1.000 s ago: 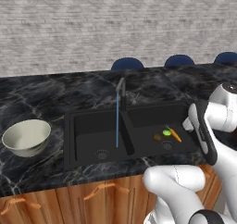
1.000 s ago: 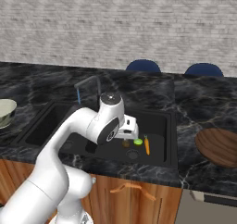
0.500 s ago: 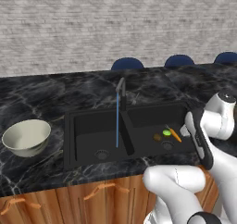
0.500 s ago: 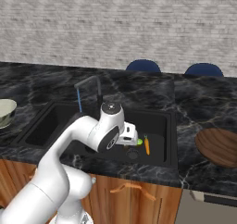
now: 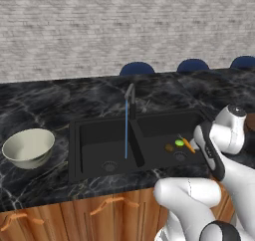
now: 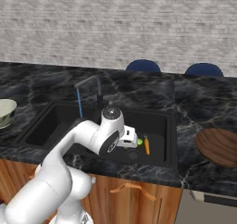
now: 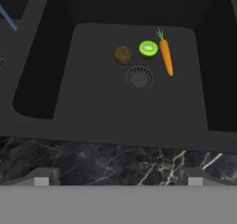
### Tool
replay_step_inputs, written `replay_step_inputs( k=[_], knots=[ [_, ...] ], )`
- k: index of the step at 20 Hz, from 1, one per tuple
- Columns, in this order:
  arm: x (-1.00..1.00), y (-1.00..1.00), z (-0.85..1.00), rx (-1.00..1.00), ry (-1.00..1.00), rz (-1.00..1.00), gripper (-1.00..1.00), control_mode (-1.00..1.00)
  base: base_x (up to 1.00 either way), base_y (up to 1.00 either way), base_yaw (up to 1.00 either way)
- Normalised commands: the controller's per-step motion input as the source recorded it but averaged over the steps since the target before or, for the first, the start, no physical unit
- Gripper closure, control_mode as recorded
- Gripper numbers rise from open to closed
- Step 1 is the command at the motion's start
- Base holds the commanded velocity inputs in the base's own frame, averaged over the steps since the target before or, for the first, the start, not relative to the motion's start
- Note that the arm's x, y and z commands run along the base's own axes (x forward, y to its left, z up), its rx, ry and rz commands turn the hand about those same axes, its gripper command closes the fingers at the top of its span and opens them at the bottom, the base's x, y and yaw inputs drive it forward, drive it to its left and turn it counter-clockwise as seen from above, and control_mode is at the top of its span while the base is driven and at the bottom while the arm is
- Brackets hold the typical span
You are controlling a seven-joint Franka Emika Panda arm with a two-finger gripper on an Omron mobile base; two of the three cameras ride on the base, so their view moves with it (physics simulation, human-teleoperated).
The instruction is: Pick the kiwis from the sink and place them in one bowl. Place the carrot in the other bowl. Then turn off the sink faucet.
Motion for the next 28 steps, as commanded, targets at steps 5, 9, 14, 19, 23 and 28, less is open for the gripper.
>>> replay_step_inputs(
  k=[5, 9, 14, 19, 23, 28],
  knots=[
    [0.20, -0.03, -0.16, 0.00, 0.00, 0.00, -1.00, -1.00, 0.00, 0.00, 0.00],
    [0.14, -0.11, -0.17, 0.00, 0.00, 0.00, -1.00, -1.00, 0.00, 0.00, 0.00],
    [0.15, -0.09, -0.15, 0.00, 0.00, 0.00, -1.00, -1.00, 0.00, 0.00, 0.00],
    [0.22, -0.05, -0.11, 0.00, 0.00, 0.00, -1.00, -1.00, 0.00, 0.00, 0.00],
    [0.20, -0.09, -0.12, 0.00, 0.00, 0.00, -1.00, -1.00, 0.00, 0.00, 0.00],
    [0.15, -0.12, -0.14, 0.00, 0.00, 0.00, -1.00, -1.00, 0.00, 0.00, 0.00]
  ],
)
